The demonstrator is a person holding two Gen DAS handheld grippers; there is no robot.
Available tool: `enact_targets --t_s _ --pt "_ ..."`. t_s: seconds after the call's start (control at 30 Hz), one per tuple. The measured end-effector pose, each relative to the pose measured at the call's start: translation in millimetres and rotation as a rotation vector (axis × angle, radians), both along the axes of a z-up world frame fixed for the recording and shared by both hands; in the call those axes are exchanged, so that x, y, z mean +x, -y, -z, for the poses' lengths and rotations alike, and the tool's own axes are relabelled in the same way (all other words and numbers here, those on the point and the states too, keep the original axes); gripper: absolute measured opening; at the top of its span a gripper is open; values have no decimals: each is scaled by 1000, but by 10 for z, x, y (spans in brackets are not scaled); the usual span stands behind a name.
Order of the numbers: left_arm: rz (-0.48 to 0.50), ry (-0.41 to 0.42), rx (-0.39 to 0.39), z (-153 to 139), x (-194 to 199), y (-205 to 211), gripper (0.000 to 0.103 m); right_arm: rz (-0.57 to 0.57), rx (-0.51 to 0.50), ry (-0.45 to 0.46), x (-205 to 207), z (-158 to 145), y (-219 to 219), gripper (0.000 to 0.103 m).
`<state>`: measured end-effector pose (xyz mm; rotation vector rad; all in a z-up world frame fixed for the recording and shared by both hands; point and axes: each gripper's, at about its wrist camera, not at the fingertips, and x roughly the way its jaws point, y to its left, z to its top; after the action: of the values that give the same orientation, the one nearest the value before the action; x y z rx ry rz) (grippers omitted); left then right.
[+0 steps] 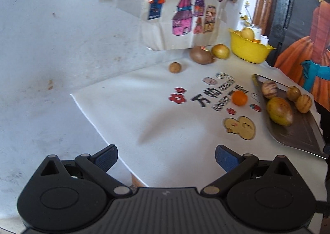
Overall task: Organize fruits
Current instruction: 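Withdraw both open tools from the tray toward the remaining fruits, then grasp the orange with the right tool while the left tool grasps a small brown fruit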
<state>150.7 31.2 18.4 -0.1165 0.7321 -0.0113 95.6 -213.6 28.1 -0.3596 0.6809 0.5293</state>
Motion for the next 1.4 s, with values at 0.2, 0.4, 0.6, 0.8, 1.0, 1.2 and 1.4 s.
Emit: enact_targets --t_s 0.2,0.4,0.6,0.8,1.0,1.2,1.4 --pt "-16 2 14 -1 154 -119 103 -35 28 48 165 -33 -131 102" --pt "4 19 19 -5 400 -124 103 -27 91 84 457 -53 -177 102" --pt "43 51 8 -6 744 -97 103 -26 107 110 882 -27 -253 102" --pt "87 98 21 4 1190 -55 103 -26 75 90 1283 117 -305 102" --pt "126 102 25 97 1619 21 103 5 80 51 1577 230 -315 100" --pt "169 84 43 174 1912 102 103 23 92 34 1783 266 -330 95" --pt "188 57 54 250 2129 174 103 40 108 -10 1934 316 -306 86"
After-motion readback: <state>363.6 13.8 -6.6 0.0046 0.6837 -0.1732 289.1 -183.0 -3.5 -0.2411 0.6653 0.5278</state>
